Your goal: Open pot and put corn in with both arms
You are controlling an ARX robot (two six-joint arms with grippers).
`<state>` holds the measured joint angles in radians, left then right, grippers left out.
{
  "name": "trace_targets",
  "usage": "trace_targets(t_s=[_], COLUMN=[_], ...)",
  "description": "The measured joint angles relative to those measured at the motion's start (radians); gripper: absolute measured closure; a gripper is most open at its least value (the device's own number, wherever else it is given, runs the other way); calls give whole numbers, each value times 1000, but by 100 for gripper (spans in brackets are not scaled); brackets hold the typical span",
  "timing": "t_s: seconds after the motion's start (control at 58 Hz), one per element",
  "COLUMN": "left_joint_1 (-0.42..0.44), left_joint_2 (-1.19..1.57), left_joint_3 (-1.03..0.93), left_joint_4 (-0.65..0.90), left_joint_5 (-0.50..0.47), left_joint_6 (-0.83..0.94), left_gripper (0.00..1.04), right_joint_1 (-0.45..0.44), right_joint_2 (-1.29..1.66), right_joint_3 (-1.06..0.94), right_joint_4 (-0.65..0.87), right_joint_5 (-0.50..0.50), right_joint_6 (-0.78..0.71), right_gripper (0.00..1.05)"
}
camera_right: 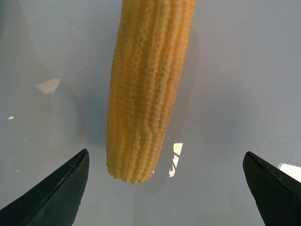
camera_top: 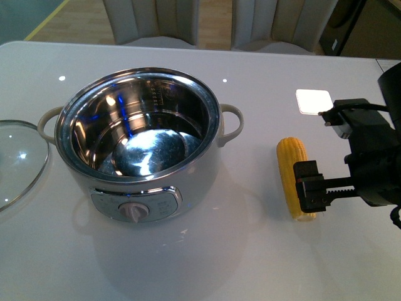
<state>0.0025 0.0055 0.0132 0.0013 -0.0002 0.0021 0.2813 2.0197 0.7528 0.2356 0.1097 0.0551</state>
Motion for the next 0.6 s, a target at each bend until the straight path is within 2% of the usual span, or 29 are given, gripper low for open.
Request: trace_targets(t_s=[0.603], left_joint_1=[0], left_joint_2=[0], left_joint_3=[0], left_joint_4=[0], left_joint_5=[0], left_joint_6=[0], left_gripper=[7], right_joint_1=[42], right_joint_2=[169], right_joint_3=[173], right_joint_4=[-61], right_joint_5=[6], right_joint_6=[-11], right_gripper=[9])
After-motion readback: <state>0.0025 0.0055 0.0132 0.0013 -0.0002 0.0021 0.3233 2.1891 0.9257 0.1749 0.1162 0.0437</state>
